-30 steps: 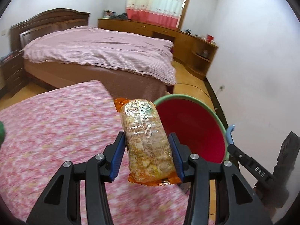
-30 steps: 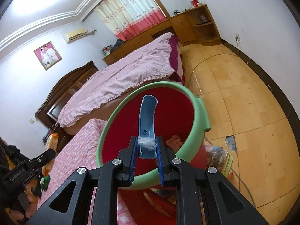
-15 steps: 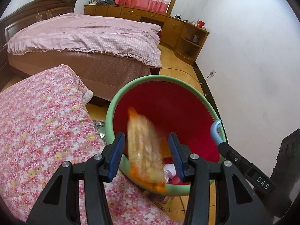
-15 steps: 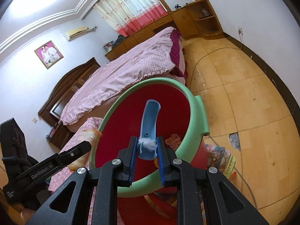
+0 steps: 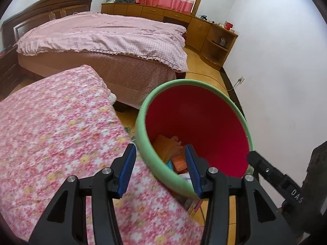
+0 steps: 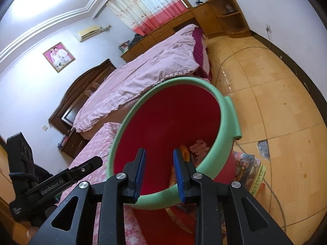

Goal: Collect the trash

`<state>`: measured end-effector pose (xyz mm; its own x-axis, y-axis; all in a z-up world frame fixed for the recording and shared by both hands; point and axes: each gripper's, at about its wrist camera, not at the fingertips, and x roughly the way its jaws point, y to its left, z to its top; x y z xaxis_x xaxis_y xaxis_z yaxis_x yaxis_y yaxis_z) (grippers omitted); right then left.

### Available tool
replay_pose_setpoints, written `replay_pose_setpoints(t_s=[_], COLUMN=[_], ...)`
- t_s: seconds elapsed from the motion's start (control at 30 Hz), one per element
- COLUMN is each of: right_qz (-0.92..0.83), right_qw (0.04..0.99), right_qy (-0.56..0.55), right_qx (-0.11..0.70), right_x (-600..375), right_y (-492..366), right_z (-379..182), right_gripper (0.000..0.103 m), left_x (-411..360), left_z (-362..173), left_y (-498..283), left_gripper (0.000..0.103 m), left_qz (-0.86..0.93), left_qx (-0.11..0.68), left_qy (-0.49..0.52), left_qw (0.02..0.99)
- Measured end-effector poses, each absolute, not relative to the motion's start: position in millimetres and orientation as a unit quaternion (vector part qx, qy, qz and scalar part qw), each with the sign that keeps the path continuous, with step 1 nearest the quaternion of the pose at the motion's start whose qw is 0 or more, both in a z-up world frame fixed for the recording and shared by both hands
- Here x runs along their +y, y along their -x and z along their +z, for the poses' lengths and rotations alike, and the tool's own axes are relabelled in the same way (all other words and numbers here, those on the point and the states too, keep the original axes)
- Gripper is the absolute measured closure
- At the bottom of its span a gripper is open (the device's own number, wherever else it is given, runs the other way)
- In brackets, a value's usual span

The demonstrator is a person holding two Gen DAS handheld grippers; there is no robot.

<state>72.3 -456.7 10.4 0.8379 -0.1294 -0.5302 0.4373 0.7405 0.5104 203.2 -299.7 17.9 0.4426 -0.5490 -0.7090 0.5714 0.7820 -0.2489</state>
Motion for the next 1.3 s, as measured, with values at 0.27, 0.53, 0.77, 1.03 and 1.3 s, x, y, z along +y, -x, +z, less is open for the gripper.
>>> replay_pose_setpoints(t_s=[0.27, 0.53, 0.77, 1.03, 1.3], right_qz=[-0.138, -0.117, -0.096, -0.090, -0.085], right_qw=[0.919, 0.931, 0.939, 0.950, 0.956], right_qy=[-0.277, -0.239, -0.217, -0.175, -0.146], right_qx=[0.244, 0.248, 0.250, 0.243, 0.242], right_x=[-419, -379, -345, -303, -275], right_y=[-62, -48, -40, -23, -13], right_z=[39, 64, 76, 83, 82], right_gripper=[0.062, 0.048, 0.038, 0.031, 0.026], left_x=[-259, -210, -167, -124, -88], left_z=[38, 57, 73, 74, 70], left_y=[-182, -156, -130, -103, -75], left_gripper=[0.054, 0.050, 0.045, 0.044, 0.044], left_qz=[-0.310, -0.272, -0.236, -0.196, -0.165], left_qx=[0.397, 0.377, 0.359, 0.347, 0.341], left_qy=[-0.012, -0.013, -0.010, 0.001, 0.015], left_qw=[0.864, 0.885, 0.903, 0.917, 0.925])
